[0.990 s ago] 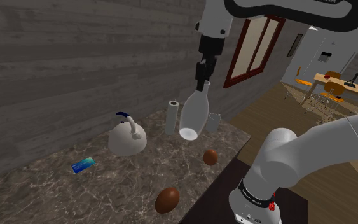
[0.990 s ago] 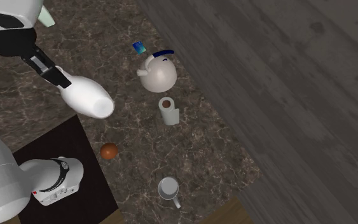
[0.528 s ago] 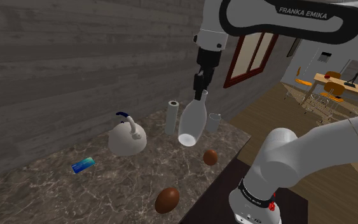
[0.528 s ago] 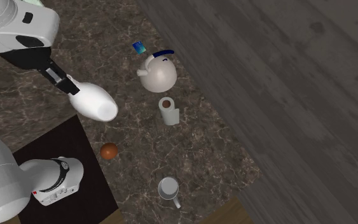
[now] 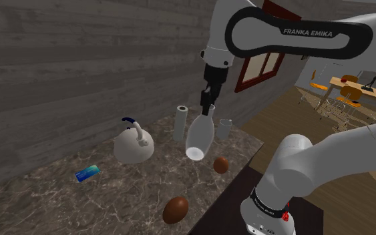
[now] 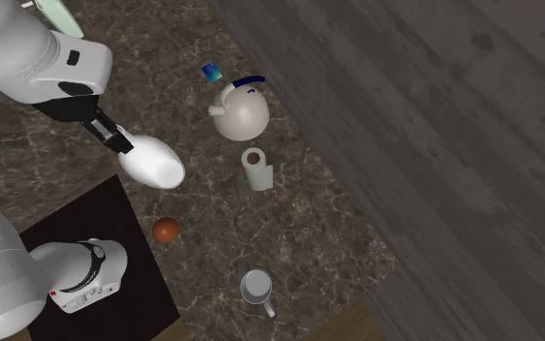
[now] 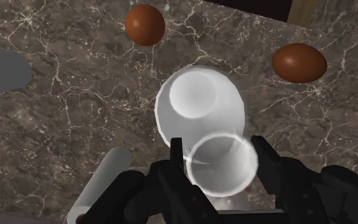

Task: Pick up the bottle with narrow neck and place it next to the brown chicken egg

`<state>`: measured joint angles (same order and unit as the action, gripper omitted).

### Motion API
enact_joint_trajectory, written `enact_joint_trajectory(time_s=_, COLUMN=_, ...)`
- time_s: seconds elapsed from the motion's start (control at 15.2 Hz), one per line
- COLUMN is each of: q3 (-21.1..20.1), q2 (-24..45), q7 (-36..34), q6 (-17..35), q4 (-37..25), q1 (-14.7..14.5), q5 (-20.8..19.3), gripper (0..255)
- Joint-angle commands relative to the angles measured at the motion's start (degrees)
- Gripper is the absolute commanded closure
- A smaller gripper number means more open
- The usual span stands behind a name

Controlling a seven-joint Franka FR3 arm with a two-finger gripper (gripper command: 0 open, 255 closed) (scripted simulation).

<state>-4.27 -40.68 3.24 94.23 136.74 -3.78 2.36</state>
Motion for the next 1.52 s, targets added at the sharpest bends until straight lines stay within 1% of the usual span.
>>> enact_joint_trajectory(time_s=0.0, q3=0.0, q2=-0.3, q7=0.1, q6=1.6, q4=1.8, q1=0.0, q5=0.0, gripper=255)
enact_joint_trajectory(time_s=0.73, q3=-0.4, q2=-0.3, q7=0.1, q6=10.1, q4=10.3, q1=-0.2, q5=0.4, gripper=255)
enact_joint_trajectory(time_s=1.39, q3=-0.8, q2=1.4, q7=0.1, q6=18.9, q4=17.4, q1=-0.3, q5=0.7, gripper=255)
enact_joint_trajectory(time_s=1.45, q3=-0.8, q2=1.4, q7=0.1, q6=18.9, q4=17.4, q1=-0.3, q5=0.7, gripper=255)
